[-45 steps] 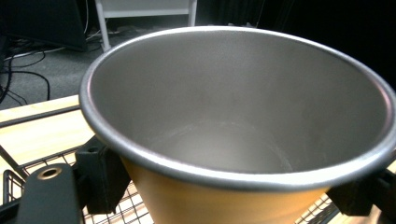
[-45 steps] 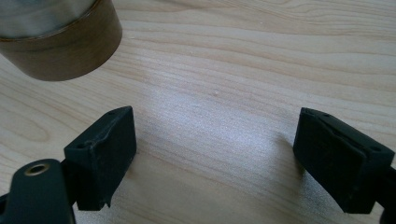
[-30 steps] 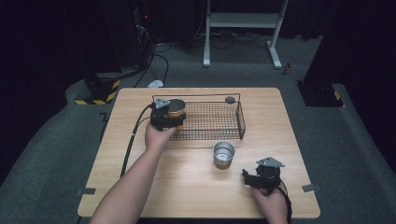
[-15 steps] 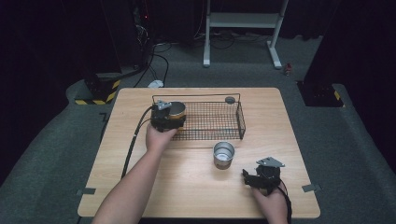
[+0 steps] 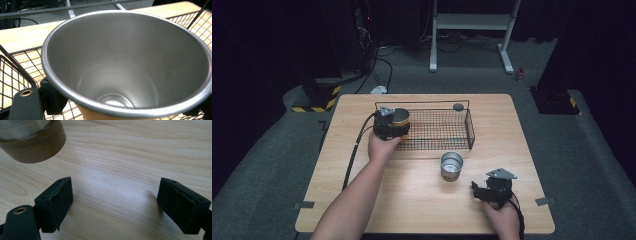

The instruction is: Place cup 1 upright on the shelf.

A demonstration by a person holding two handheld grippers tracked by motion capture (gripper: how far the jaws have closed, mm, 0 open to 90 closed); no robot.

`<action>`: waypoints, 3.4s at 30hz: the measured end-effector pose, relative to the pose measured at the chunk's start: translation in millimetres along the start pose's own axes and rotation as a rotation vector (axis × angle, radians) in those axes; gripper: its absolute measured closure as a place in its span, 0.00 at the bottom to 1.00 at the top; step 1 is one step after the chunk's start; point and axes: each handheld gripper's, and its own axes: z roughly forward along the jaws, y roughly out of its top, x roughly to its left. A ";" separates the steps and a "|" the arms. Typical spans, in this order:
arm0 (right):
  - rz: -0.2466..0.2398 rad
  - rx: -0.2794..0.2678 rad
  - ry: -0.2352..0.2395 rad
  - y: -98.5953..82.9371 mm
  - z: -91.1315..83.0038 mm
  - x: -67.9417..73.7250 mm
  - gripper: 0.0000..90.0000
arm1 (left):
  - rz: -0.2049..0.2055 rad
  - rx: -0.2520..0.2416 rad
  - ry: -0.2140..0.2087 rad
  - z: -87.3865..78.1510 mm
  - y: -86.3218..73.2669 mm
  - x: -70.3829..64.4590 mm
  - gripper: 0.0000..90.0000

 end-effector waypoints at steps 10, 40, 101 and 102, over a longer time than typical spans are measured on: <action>0.000 0.000 0.000 0.0 0.0 0.0 0.15 | 0.013 0.065 0.011 6.7 -4.7 -3.7 0.18; -0.002 -0.001 -0.001 -0.1 0.0 0.2 0.15 | 0.050 0.091 0.029 10.8 -9.3 -3.9 0.17; -0.002 -0.002 -0.001 0.0 0.0 0.2 0.15 | 0.056 -0.013 -0.043 -55.1 -28.8 6.9 0.00; -0.002 -0.002 -0.001 0.0 0.0 0.2 0.15 | 0.057 -0.014 -0.046 -56.8 -30.1 6.6 0.00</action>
